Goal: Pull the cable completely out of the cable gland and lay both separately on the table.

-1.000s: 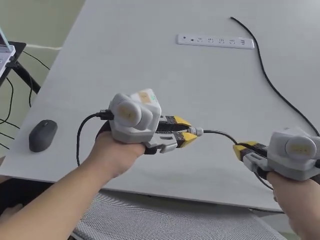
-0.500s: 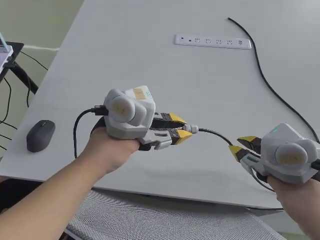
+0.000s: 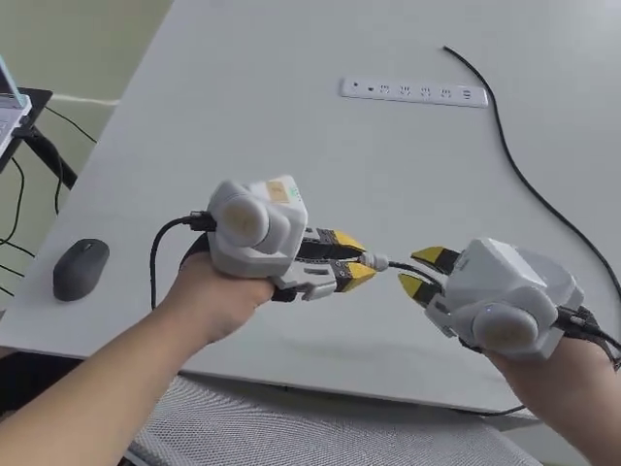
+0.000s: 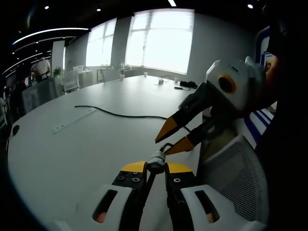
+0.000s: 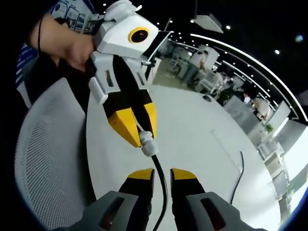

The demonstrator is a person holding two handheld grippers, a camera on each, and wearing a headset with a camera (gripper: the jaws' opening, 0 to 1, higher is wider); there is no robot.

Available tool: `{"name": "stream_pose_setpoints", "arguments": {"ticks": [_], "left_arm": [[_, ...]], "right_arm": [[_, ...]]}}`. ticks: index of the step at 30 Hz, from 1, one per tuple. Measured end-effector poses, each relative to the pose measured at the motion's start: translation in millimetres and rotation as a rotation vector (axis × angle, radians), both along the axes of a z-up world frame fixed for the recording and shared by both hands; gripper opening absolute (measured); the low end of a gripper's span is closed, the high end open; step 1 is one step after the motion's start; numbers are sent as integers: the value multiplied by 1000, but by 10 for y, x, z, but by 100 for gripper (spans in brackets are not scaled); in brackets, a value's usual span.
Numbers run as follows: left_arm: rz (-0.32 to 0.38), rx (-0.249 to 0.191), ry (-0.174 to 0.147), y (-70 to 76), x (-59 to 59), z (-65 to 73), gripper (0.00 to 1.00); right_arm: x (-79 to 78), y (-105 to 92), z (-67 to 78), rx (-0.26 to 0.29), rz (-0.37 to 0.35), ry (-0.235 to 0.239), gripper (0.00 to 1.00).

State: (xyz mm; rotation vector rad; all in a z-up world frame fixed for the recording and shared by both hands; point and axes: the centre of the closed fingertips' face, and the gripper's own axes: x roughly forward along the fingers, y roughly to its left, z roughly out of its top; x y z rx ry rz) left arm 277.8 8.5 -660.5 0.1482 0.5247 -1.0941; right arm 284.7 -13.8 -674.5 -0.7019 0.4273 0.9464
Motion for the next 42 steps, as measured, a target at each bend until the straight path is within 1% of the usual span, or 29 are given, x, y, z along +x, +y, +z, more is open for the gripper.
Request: {"name": "stream_pose_setpoints", "arguments": {"ticks": [3, 4, 5, 6, 9, 11, 14, 17, 21, 23, 26, 31, 33, 34, 36, 38, 39, 42], "left_arm": [[0, 2, -1, -1, -3, -5, 15], [2, 1, -1, -4, -5, 0, 15], [3, 1, -1, -8, -8, 2, 15], [4, 0, 1, -11, -9, 1, 15], [-4, -1, 4, -46, -33, -2, 15], [-3, 2, 3, -53, -36, -5, 15], [1, 2, 9, -50, -28, -23, 15], [4, 1, 9, -67, -24, -24, 15], [4, 0, 8, -107, -11, -32, 15], [9, -1, 8, -129, 3, -38, 15], [16, -5, 8, -156, 18, -38, 15], [23, -7, 8, -169, 31, -44, 15], [23, -4, 9, -168, 30, -55, 15], [24, -3, 10, -166, 28, -56, 15], [29, -2, 10, -154, 31, -58, 15], [34, -2, 11, -140, 30, -55, 15], [38, -1, 12, -129, 32, -54, 15], [42, 2, 14, -102, 30, -59, 15]], "right_arm": [[-8, 44, 19, -17, 21, -15, 7], [-13, 53, 19, -32, 35, -26, 6], [-20, 56, 14, -65, 58, -45, 6], [-30, 79, 19, -66, 77, -58, 5], [-65, 98, 2, -65, 84, -45, 3], [-67, 99, -5, -73, 89, -49, 1], [-61, 85, -9, -53, 78, -30, 1], [-57, 60, -13, -41, 73, -26, 1], [-35, -4, -31, -25, 51, -9, 0], [-15, -53, -48, -8, 33, 7, 0], [40, -154, -79, 1, 3, 22, 0], [93, -288, -135, 58, -69, 85, 0], [111, -336, -177, 96, -116, 124, 1], [117, -370, -210, 119, -154, 157, 1], [133, -415, -246, 148, -197, 185, 1], [134, -449, -285, 167, -228, 209, 1], [135, -457, -298, 173, -234, 215, 1], [162, -525, -355, 191, -292, 234, 1]]}}
